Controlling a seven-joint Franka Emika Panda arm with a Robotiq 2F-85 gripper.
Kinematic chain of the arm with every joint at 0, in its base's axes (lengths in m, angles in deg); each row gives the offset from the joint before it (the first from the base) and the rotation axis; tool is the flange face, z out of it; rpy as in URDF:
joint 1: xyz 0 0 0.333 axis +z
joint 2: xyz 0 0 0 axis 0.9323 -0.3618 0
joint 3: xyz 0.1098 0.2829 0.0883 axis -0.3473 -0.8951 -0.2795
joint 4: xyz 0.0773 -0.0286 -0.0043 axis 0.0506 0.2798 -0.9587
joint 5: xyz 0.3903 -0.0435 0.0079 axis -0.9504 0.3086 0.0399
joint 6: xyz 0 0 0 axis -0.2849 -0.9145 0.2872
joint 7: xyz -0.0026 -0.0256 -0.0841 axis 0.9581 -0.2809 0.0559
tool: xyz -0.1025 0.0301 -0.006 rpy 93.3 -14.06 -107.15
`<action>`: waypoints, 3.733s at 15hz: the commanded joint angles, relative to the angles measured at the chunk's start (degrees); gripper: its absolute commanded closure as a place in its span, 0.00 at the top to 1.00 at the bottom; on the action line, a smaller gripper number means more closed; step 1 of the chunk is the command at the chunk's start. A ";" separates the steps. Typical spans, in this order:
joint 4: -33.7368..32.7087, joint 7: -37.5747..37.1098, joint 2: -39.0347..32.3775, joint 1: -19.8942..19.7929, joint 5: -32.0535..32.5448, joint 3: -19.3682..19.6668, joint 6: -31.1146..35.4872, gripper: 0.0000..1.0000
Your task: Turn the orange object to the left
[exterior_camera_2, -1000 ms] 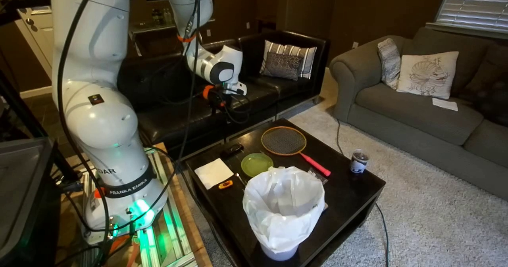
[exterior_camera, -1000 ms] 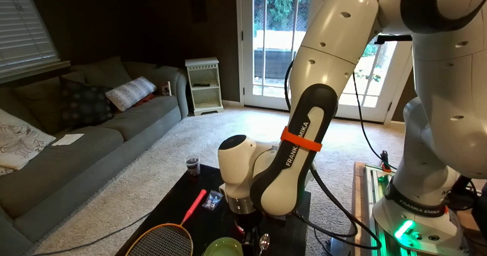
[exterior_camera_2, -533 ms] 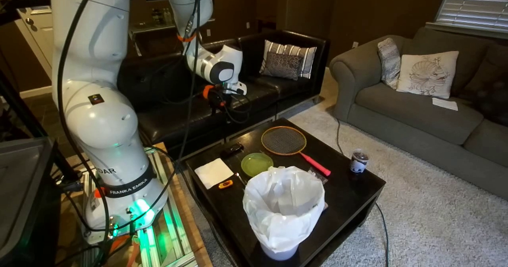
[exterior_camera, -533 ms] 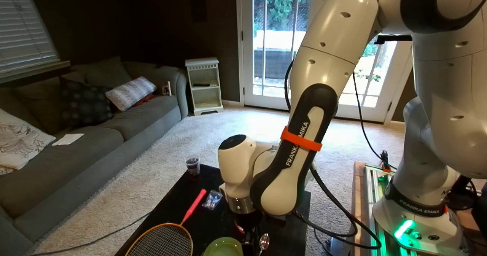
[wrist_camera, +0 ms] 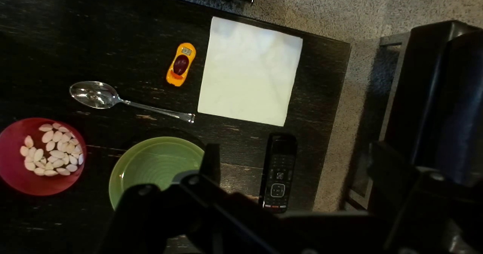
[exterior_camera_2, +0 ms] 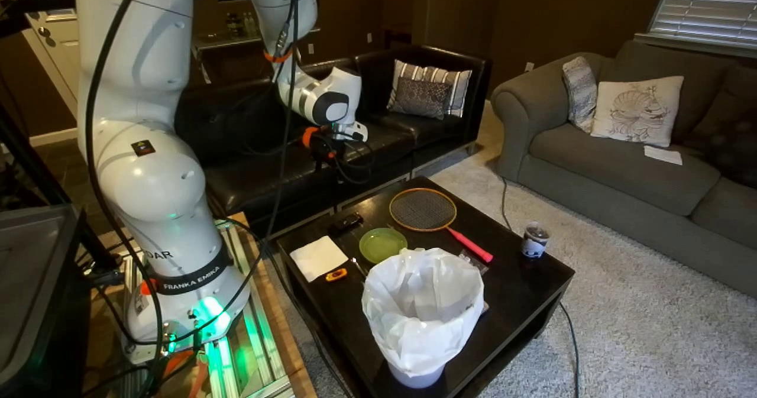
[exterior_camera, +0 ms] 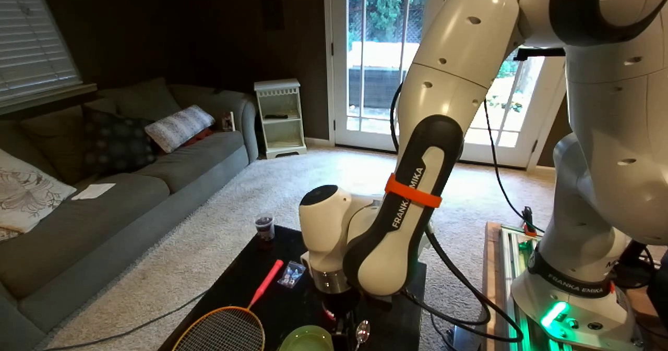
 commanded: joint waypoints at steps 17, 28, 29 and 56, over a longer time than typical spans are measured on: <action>-0.05 0.00 0.02 -0.01 0.01 0.00 -0.10 1.00; -5.25 -8.14 -10.57 4.02 0.67 1.56 -4.04 1.00; -5.26 -8.43 -11.49 4.83 1.92 2.40 -3.46 1.00; -8.86 -6.48 -35.49 1.71 3.96 4.49 16.72 1.00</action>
